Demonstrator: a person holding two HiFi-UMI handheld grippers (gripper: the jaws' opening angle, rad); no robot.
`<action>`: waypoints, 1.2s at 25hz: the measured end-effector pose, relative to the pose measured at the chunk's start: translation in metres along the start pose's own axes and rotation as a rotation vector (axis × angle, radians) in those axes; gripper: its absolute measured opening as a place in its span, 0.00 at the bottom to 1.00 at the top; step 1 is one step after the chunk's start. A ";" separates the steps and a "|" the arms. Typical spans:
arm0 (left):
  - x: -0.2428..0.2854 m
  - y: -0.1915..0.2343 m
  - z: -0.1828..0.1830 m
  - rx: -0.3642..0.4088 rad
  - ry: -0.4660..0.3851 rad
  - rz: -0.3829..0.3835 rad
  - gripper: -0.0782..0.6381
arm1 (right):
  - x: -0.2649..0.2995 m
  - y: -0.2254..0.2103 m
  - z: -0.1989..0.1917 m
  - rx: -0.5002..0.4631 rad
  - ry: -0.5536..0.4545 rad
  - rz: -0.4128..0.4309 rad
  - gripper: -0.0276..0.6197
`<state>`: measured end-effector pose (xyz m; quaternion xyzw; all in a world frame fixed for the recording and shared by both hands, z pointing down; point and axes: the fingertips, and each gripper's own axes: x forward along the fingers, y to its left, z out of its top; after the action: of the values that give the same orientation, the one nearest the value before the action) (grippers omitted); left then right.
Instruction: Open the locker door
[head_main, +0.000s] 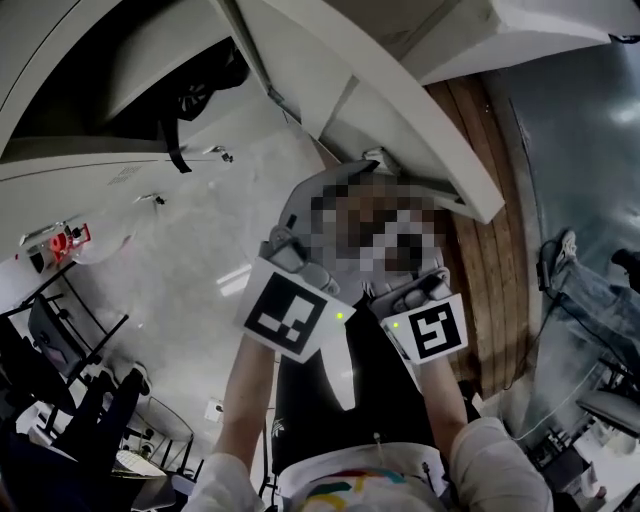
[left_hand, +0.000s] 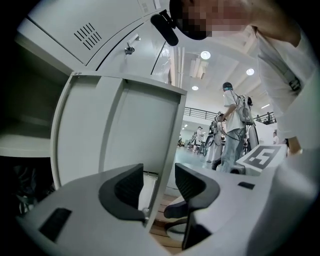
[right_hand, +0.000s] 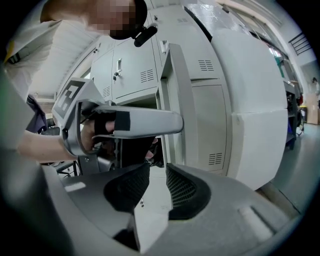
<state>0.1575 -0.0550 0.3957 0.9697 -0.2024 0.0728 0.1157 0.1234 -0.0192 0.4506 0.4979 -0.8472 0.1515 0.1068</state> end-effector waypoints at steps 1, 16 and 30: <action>-0.002 0.001 0.000 -0.001 0.000 0.002 0.37 | 0.001 0.002 0.002 -0.002 -0.004 0.001 0.20; -0.099 0.056 0.045 -0.050 -0.129 0.311 0.36 | 0.020 0.045 0.068 -0.157 -0.072 0.003 0.17; -0.271 0.075 0.196 -0.087 -0.330 0.809 0.14 | 0.010 0.127 0.247 -0.257 -0.218 0.030 0.05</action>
<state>-0.1004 -0.0701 0.1706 0.8053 -0.5845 -0.0521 0.0847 0.0000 -0.0583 0.2051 0.4809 -0.8735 -0.0115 0.0750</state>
